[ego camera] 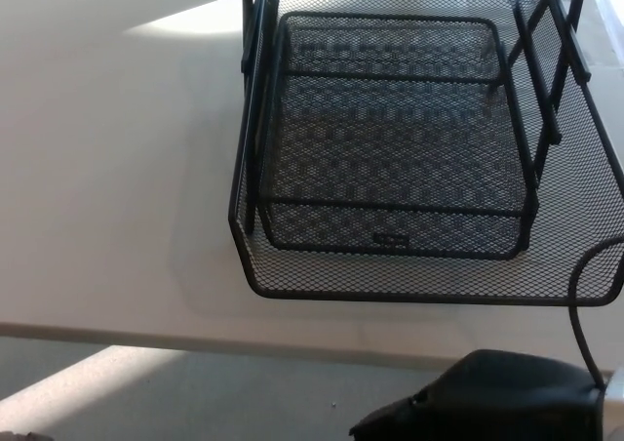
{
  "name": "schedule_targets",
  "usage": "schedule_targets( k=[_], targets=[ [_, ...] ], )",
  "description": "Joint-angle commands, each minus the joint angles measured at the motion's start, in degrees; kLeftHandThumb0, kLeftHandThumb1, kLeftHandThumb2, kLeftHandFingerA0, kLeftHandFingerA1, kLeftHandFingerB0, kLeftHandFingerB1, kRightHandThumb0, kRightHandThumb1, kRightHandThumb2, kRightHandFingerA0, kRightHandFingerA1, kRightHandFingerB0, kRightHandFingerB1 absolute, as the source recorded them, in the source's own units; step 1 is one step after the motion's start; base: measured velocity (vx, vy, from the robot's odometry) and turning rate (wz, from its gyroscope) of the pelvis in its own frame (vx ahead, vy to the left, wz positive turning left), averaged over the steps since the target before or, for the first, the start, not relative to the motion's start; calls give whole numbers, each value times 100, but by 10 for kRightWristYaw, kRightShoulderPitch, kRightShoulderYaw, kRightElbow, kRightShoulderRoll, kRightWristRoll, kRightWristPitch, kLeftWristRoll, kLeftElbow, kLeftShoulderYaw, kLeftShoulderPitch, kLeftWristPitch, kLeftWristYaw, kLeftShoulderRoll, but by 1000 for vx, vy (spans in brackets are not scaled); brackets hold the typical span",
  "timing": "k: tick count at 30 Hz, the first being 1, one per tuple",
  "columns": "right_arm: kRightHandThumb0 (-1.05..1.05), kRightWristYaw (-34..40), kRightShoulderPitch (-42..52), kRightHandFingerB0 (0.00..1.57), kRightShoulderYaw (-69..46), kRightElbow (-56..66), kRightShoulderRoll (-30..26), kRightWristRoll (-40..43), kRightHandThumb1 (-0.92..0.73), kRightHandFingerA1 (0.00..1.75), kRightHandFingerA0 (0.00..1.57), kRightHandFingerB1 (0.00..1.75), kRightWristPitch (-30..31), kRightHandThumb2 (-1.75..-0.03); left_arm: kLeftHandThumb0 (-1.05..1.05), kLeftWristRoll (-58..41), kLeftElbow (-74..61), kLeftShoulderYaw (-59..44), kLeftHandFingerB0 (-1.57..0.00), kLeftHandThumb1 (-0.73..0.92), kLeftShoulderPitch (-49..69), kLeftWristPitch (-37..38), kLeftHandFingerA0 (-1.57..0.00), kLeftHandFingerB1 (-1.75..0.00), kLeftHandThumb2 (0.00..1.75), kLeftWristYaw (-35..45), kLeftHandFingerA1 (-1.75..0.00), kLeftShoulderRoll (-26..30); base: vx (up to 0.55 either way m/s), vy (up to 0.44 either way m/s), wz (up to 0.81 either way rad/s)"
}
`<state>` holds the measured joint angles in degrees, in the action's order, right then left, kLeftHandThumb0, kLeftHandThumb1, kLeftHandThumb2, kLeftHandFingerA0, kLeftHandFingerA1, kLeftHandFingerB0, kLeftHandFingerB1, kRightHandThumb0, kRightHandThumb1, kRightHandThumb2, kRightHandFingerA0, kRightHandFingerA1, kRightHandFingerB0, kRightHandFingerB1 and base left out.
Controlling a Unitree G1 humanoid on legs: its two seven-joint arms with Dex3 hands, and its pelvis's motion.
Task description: A balck drawer is kept on the middle of the table and the robot uses its right hand to push it back away from the robot
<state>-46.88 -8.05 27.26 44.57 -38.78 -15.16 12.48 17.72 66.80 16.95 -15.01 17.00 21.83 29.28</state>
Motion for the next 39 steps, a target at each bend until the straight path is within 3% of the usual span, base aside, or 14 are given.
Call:
schedule_targets(
  k=[1,2,3,4,5,6,7,10,11,14,16,17,28,39],
  targets=[
    [-49,-163,-88,37,67,51,-31,54,-80,43,57,34,123,-64,-56,7,6,-1,-35,75,2,18,-49,-33,63,7,-38,12,0,0,0],
    [-54,-171,-95,32,81,49,-29,46,-66,56,52,47,128,-91,-56,6,6,-2,-35,75,2,17,-51,-33,63,8,-39,11,0,0,0],
    [-54,-172,-97,32,85,49,-29,44,-66,56,52,47,130,-91,-56,5,6,-2,-35,75,2,17,-51,-33,63,9,-39,11,0,0,0],
    [-48,-177,-103,38,93,46,-28,38,-80,43,60,34,133,-63,-55,2,7,-5,-36,74,2,18,-51,-34,63,10,-40,10,0,0,0],
    [-48,-178,-107,38,97,45,-27,37,-80,43,60,34,137,-63,-55,1,7,-6,-36,74,2,18,-51,-34,63,11,-40,9,0,0,0],
    [-54,-182,-114,33,108,37,-25,29,-66,57,52,48,138,-91,-55,2,6,-6,-36,74,2,15,-51,-34,62,8,-40,8,0,0,0],
    [-51,-185,-121,35,115,31,-23,25,-75,45,58,35,141,-66,-55,3,5,-4,-36,75,2,13,-50,-33,63,7,-39,8,0,0,0],
    [-51,-196,-142,35,134,11,-16,20,-76,45,57,35,149,-66,-55,5,5,-3,-35,74,2,14,-51,-33,63,6,-39,9,0,0,0],
    [-53,-199,-151,33,141,-1,-12,19,-67,56,51,48,150,-91,-55,5,6,-3,-36,74,2,14,-52,-33,63,5,-40,9,0,0,0],
    [-54,-207,-171,33,155,-20,-6,20,-67,55,50,48,159,-92,-56,3,6,-5,-35,74,3,16,-50,-33,63,7,-39,10,0,0,0],
    [-54,-208,-176,33,158,-22,-6,20,-67,55,50,48,161,-92,-56,4,6,-4,-35,74,3,16,-50,-33,63,8,-39,10,0,0,0],
    [-48,-214,-187,37,162,-34,-1,26,-81,43,54,35,174,-64,-56,6,5,-3,-36,75,3,16,-50,-33,63,7,-39,10,0,0,0],
    [-50,-234,-266,37,133,-109,23,60,-81,45,52,36,192,-64,-58,5,9,-4,-33,69,0,14,-52,-35,65,8,-41,8,0,0,0],
    [-51,-271,-360,39,103,-195,37,90,-81,42,54,36,201,-64,-55,6,8,-5,-35,75,1,16,-50,-33,63,8,-39,8,0,0,0]
  ],
)
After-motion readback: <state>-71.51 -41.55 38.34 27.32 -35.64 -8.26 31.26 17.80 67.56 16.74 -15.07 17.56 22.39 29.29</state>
